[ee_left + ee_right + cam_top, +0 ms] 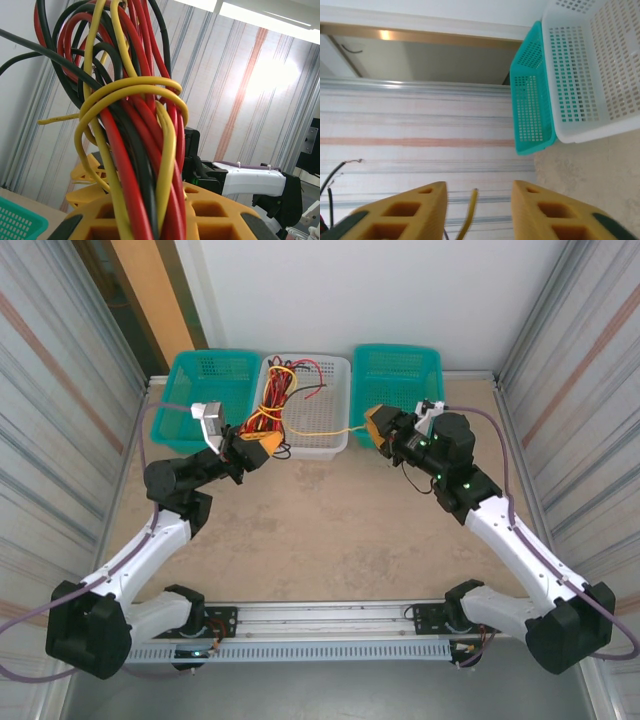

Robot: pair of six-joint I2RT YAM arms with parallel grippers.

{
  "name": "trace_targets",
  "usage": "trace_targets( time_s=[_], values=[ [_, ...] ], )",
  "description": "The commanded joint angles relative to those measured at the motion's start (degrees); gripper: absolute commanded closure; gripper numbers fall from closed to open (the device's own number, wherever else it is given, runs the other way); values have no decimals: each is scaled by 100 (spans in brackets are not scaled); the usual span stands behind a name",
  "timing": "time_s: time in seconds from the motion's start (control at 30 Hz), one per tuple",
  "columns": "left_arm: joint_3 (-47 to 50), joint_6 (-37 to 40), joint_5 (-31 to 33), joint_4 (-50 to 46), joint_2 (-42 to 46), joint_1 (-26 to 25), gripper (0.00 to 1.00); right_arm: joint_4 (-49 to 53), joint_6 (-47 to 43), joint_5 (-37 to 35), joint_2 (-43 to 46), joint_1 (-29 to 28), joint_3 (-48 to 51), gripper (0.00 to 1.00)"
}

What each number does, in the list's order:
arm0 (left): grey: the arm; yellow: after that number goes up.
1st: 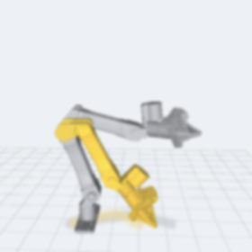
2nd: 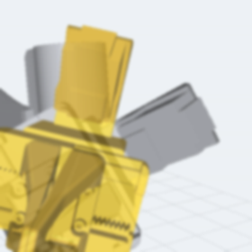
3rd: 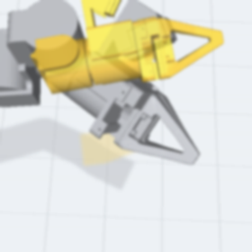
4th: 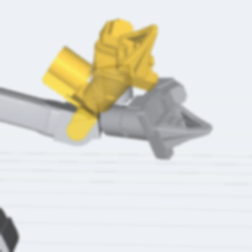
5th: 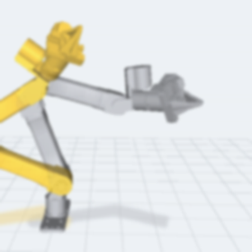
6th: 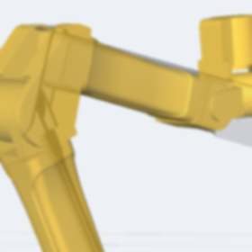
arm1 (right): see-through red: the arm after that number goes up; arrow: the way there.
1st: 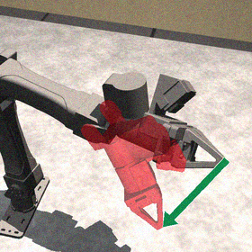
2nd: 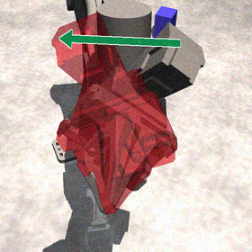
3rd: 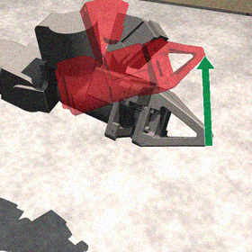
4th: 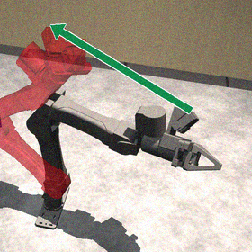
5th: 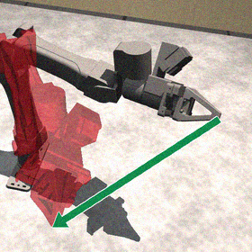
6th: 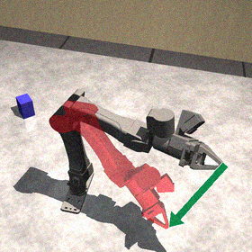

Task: Untangle the cables

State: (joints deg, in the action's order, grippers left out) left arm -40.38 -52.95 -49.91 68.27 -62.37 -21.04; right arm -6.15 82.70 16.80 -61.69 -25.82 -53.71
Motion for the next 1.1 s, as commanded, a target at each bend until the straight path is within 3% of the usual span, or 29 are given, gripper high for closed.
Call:
trace_targets(
  time_s=[0.0, 0.3, 0.53, 0.73, 0.93, 1.07],
  values=[
    [-22, -58, 64, 450, 27, -15, 100, -239, 21, 113, 51, 32, 43, 72],
    [30, -40, 87, 468, 5, -28, 100, -282, 1, 190, 152, 76, 159, 99],
    [92, -222, -24, 662, -75, -25, 100, -158, -147, 344, 269, 478, 244, 100],
    [-113, -715, -187, 1287, -220, -261, 100, -384, -462, 981, -214, 977, 290, 100],
    [-739, 430, -864, -110, -103, -1420, 100, -711, -874, 1542, -1270, 1156, -82, 100],
    [-928, 1112, -1099, -1343, -179, -1684, 100, -819, -1055, 1926, -1960, 1335, -833, 100]
  ],
)
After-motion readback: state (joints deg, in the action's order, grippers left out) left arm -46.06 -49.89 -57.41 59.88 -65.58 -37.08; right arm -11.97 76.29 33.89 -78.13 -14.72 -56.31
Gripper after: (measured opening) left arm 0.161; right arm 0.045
